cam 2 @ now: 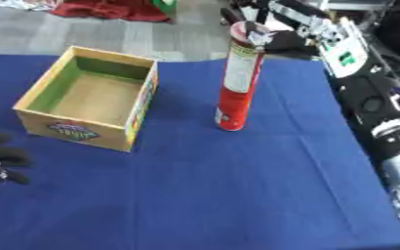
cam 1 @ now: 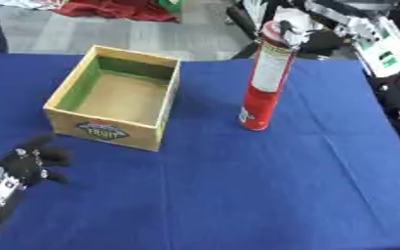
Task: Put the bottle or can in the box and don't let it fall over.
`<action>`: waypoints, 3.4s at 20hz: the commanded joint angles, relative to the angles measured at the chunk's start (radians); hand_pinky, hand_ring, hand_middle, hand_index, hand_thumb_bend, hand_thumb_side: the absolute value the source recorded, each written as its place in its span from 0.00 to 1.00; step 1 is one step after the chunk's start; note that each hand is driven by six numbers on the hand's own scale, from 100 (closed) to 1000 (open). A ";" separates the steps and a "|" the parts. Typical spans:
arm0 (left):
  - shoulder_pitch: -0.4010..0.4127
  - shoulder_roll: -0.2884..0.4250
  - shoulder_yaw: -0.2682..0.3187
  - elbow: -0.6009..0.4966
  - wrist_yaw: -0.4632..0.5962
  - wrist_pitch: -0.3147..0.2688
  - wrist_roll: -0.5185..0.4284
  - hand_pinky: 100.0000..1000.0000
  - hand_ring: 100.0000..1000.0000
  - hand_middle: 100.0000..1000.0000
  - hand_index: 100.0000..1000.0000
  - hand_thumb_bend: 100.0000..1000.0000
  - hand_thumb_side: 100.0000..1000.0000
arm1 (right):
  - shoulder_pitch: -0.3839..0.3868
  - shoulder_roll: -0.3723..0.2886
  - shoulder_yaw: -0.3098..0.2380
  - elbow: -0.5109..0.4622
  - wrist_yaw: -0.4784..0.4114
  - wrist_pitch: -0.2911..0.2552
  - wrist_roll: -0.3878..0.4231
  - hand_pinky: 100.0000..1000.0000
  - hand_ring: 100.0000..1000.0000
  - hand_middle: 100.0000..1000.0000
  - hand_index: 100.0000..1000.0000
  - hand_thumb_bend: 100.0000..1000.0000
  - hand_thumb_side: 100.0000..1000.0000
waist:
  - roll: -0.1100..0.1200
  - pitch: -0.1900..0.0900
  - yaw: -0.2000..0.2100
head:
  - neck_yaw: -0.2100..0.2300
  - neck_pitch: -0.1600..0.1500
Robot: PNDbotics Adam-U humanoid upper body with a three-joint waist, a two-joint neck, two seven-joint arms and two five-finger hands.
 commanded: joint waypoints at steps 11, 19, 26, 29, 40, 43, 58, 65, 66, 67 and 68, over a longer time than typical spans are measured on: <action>-0.012 0.004 0.002 -0.020 0.006 -0.002 -0.004 0.61 0.74 0.69 0.96 0.00 0.85 | -0.020 -0.019 0.009 -0.046 -0.138 -0.210 0.271 1.00 0.94 0.93 0.99 0.00 0.36 | 0.006 -0.010 0.000 | -0.011 -0.008; -0.010 0.004 0.002 -0.020 0.006 -0.002 -0.004 0.61 0.74 0.69 0.96 0.00 0.85 | -0.032 -0.019 -0.003 -0.070 -0.196 -0.169 0.294 1.00 0.93 0.93 0.99 0.00 0.33 | 0.007 -0.012 0.001 | -0.025 -0.021; -0.008 0.004 0.002 -0.019 0.006 -0.002 -0.005 0.60 0.74 0.69 0.96 0.00 0.85 | -0.041 -0.008 -0.002 -0.095 -0.232 -0.147 0.295 1.00 0.93 0.92 0.99 0.00 0.31 | 0.009 -0.015 0.001 | -0.026 -0.016; -0.008 0.004 0.002 -0.020 0.007 -0.003 -0.007 0.61 0.74 0.69 0.96 0.00 0.85 | -0.044 0.000 0.001 -0.104 -0.240 -0.142 0.304 1.00 0.93 0.92 0.99 0.00 0.31 | 0.011 -0.016 0.001 | -0.028 -0.014; -0.009 0.003 0.003 -0.020 0.013 -0.001 -0.009 0.60 0.74 0.69 0.96 0.00 0.84 | -0.042 0.020 0.017 -0.106 -0.194 -0.141 0.323 1.00 0.94 0.94 1.00 0.00 0.43 | 0.012 -0.020 0.003 | -0.028 -0.006; -0.010 0.003 0.004 -0.021 0.014 -0.001 -0.008 0.60 0.74 0.69 0.96 0.00 0.85 | -0.037 0.019 0.021 -0.102 -0.162 -0.150 0.335 1.00 0.96 0.96 1.00 0.00 0.51 | 0.012 -0.019 0.004 | -0.027 -0.007; -0.010 0.003 0.007 -0.021 0.011 0.000 -0.007 0.60 0.74 0.69 0.97 0.00 0.85 | -0.014 0.007 0.008 -0.066 0.027 -0.202 0.266 1.00 0.98 0.97 1.00 0.00 0.63 | 0.011 -0.015 0.002 | -0.027 -0.009; -0.010 0.003 0.008 -0.021 0.011 -0.001 -0.005 0.60 0.74 0.69 0.97 0.00 0.85 | -0.001 0.003 0.013 -0.065 0.099 -0.221 0.235 1.00 0.99 0.97 1.00 0.00 0.64 | 0.013 -0.014 -0.001 | -0.027 -0.008; -0.010 0.003 0.008 -0.022 0.011 -0.001 -0.005 0.60 0.74 0.69 0.97 0.00 0.85 | 0.001 0.003 0.012 -0.064 0.109 -0.222 0.230 1.00 0.99 0.97 1.00 0.00 0.65 | 0.013 -0.014 -0.001 | -0.028 -0.008; -0.010 0.003 0.008 -0.022 0.011 -0.001 -0.005 0.60 0.74 0.69 0.97 0.00 0.85 | 0.002 0.003 0.012 -0.060 0.116 -0.223 0.224 1.00 0.99 0.97 1.00 0.00 0.65 | 0.013 -0.014 -0.001 | -0.029 -0.008; -0.010 0.003 0.008 -0.021 0.011 -0.001 -0.005 0.60 0.74 0.69 0.97 0.00 0.85 | 0.003 0.003 0.011 -0.057 0.122 -0.225 0.219 1.00 0.99 0.97 1.00 0.00 0.65 | 0.013 -0.014 -0.001 | -0.029 -0.008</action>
